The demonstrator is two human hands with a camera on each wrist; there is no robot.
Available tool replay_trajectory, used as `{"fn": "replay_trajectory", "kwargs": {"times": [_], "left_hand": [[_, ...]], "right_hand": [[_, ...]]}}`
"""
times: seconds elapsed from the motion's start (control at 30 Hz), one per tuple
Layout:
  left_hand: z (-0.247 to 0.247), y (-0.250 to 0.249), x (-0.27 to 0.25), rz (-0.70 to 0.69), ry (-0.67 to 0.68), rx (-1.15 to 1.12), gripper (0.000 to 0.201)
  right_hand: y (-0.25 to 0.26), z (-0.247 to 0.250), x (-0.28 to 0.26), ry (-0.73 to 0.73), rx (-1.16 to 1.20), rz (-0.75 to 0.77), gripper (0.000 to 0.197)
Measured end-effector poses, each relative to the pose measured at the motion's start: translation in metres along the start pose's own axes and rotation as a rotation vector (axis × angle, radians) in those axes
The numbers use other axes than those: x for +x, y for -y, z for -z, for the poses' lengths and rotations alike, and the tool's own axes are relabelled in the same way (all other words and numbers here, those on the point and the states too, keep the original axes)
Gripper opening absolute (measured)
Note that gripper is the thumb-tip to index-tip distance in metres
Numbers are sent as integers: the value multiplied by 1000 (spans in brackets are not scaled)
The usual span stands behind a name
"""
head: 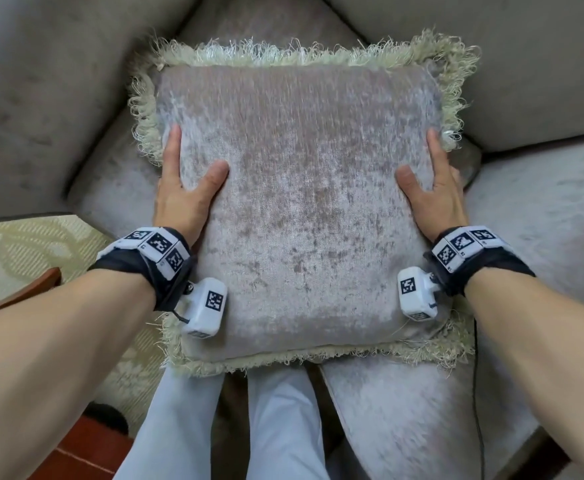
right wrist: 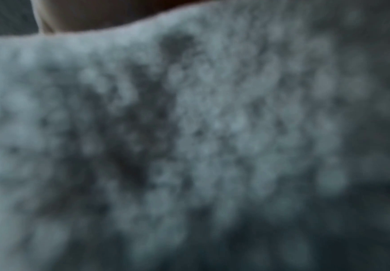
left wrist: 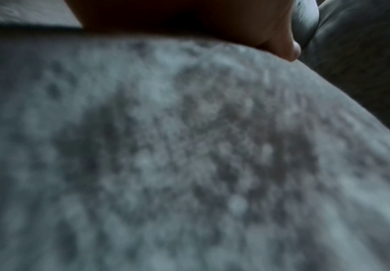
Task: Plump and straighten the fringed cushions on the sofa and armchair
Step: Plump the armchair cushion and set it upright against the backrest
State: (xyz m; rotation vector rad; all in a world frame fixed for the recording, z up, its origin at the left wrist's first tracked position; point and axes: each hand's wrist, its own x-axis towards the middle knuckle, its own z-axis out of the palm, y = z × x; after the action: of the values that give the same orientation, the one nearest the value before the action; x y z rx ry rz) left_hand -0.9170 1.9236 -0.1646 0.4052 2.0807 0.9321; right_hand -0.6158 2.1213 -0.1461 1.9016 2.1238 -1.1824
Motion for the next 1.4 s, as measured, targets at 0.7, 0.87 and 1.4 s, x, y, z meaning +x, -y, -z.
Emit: {"fn": "replay_trajectory", "kwargs": {"times": [0.7, 0.87, 1.4], "left_hand": [[50, -231, 5, -770, 38, -144, 100], [35, -263, 52, -906, 101, -190, 97], [-50, -293, 187, -1077, 212, -255, 85]], "right_hand": [[89, 119, -72, -720, 419, 173, 105], [106, 132, -66, -918, 401, 190, 104], [94, 93, 30, -1178, 424, 161, 95]]}}
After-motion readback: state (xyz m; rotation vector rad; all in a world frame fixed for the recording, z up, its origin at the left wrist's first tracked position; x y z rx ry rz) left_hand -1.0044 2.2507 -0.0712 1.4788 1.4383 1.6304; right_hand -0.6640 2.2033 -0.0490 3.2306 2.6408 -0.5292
